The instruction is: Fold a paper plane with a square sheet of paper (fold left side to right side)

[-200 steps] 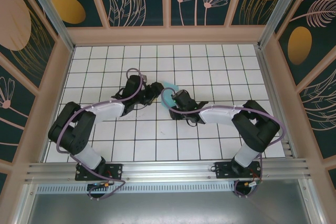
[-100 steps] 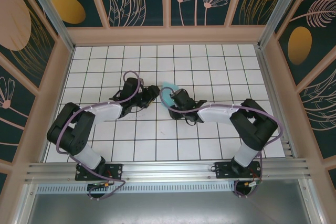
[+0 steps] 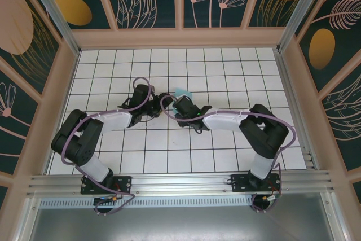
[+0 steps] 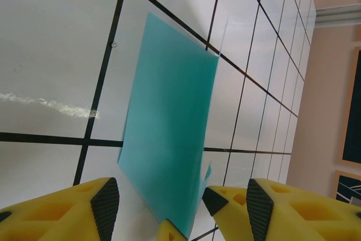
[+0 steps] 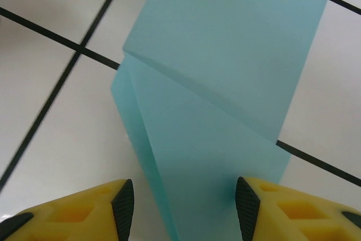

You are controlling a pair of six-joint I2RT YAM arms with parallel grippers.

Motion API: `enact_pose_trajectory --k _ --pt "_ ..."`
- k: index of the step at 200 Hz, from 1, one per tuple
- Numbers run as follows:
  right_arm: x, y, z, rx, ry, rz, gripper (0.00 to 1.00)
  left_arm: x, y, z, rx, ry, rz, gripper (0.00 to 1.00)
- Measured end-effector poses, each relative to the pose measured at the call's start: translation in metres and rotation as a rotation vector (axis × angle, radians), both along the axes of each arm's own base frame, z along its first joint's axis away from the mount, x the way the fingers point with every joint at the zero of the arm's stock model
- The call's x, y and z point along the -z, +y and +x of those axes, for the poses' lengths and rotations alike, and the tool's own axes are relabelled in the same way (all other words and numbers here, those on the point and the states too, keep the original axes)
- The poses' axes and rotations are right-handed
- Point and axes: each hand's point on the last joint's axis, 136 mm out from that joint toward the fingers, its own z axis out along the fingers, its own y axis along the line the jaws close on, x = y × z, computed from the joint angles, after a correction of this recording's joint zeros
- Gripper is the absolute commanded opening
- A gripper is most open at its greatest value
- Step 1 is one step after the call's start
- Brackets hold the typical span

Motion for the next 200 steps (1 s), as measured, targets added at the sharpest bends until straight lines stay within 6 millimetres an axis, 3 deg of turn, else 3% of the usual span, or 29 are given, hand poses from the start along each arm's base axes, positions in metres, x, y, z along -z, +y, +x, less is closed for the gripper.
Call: enact_pose_trajectory --k 45,124,170,200 --pt "0.003 -0.012 0.002 0.029 -0.014 -0.061 0.45 0.001 0.000 -0.001 0.004 -0.002 0.005 0.64" --pt "0.004 -0.007 0.001 0.023 0.009 -0.021 0.14 0.002 0.000 -0.002 0.018 -0.011 0.012 0.63" --pt "0.014 -0.009 -0.001 0.014 0.081 0.071 0.08 0.000 -0.006 -0.003 0.054 -0.015 -0.016 0.61" --pt "0.014 -0.012 -0.002 0.020 0.126 0.152 0.08 0.009 -0.013 -0.007 0.084 0.006 -0.028 0.57"
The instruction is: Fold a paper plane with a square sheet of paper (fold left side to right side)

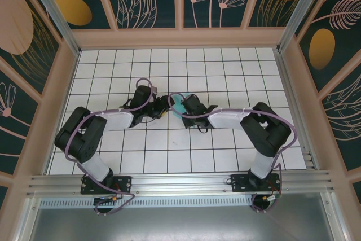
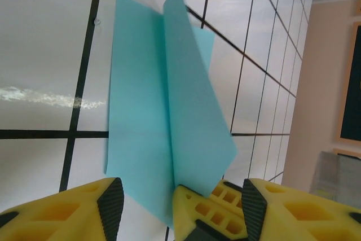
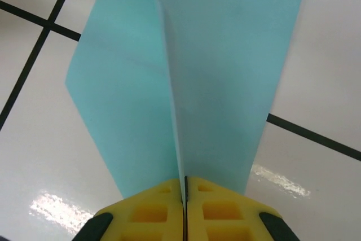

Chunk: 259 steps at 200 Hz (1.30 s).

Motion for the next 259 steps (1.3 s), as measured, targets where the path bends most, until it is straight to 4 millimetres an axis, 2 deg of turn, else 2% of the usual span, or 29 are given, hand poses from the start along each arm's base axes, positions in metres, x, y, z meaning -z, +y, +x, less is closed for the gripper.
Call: enact_pose_trajectory --k 26,61,111,132,168,184,225,259 --pt "-0.003 0.000 0.001 0.008 0.027 0.070 0.06 0.010 -0.007 -0.003 0.023 0.019 0.003 0.52" --pt "-0.004 0.001 0.000 0.013 0.066 0.150 0.06 0.019 -0.019 -0.005 0.055 0.040 0.004 0.52" --pt "-0.008 0.009 -0.002 0.002 0.099 0.224 0.06 0.015 -0.035 0.001 0.081 0.022 -0.009 0.51" --pt "-0.009 0.012 -0.003 -0.006 0.106 0.240 0.06 0.017 -0.038 0.004 0.083 0.022 -0.009 0.51" --pt "-0.010 0.012 -0.002 -0.004 0.114 0.258 0.06 0.033 -0.040 0.005 0.085 0.049 0.006 0.51" --pt "-0.010 0.011 -0.002 0.001 0.125 0.273 0.07 0.032 -0.042 0.007 0.088 0.048 0.003 0.51" --pt "-0.010 0.011 -0.001 0.005 0.142 0.300 0.10 0.033 -0.047 0.010 0.098 0.050 -0.004 0.50" --pt "-0.011 0.013 -0.001 -0.004 0.155 0.319 0.17 0.035 -0.048 0.011 0.101 0.054 -0.004 0.46"
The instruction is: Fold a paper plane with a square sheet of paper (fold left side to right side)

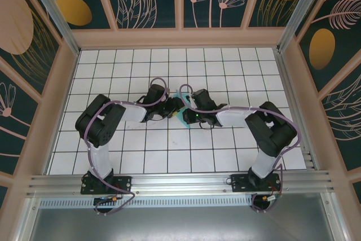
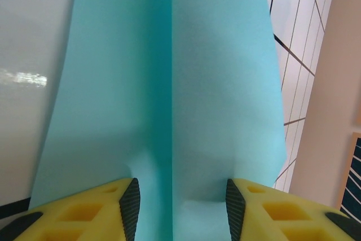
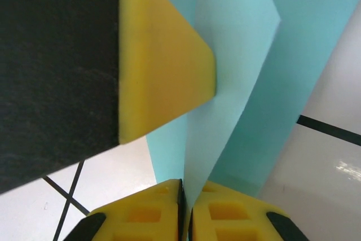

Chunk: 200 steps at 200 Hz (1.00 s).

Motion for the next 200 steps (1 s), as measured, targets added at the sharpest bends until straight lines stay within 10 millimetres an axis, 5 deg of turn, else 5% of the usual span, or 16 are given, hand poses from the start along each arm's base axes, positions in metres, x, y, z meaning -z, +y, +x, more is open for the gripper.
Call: enact_pose_trajectory --k 63,93,143,200 --pt "-0.002 -0.009 0.000 0.011 0.014 0.021 0.35 0.001 0.000 0.001 -0.001 0.007 0.007 0.46" --pt "-0.020 -0.020 0.002 0.029 0.015 0.091 0.41 0.002 0.000 0.001 0.000 0.008 0.012 0.45" --pt "-0.054 -0.039 0.028 0.080 0.017 0.282 0.42 0.003 0.000 0.001 -0.002 0.007 0.019 0.42" --pt "-0.039 -0.024 0.043 0.070 0.119 0.341 0.40 0.003 0.000 0.001 -0.004 0.007 0.024 0.42"
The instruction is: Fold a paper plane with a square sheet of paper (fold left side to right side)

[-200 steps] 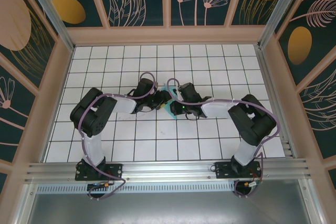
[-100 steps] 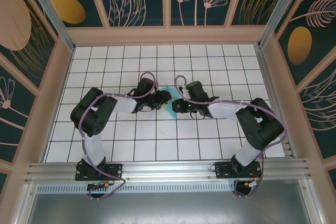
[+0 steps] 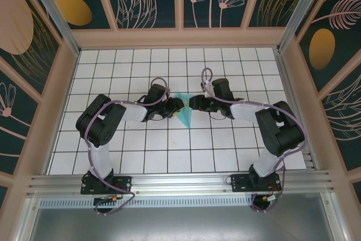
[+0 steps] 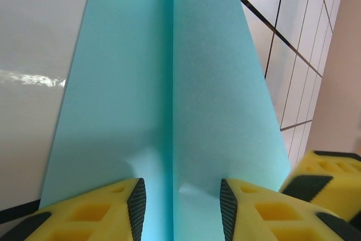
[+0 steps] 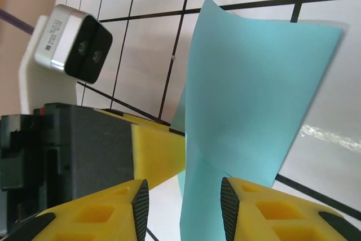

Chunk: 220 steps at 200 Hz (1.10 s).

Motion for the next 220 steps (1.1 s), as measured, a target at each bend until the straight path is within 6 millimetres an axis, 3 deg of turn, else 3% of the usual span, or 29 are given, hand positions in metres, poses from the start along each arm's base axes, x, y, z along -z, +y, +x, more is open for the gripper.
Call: enact_pose_trajectory --k 55,101,220 --pt "0.016 0.009 0.007 -0.006 0.061 0.014 0.26 0.000 0.000 0.000 0.000 -0.002 0.003 0.42" --pt "0.023 0.010 0.010 -0.012 0.068 0.004 0.02 0.000 0.000 0.000 0.000 -0.004 0.005 0.43" --pt "0.050 -0.005 0.012 0.038 0.110 -0.117 0.00 0.000 -0.001 0.000 0.001 -0.005 0.005 0.43"
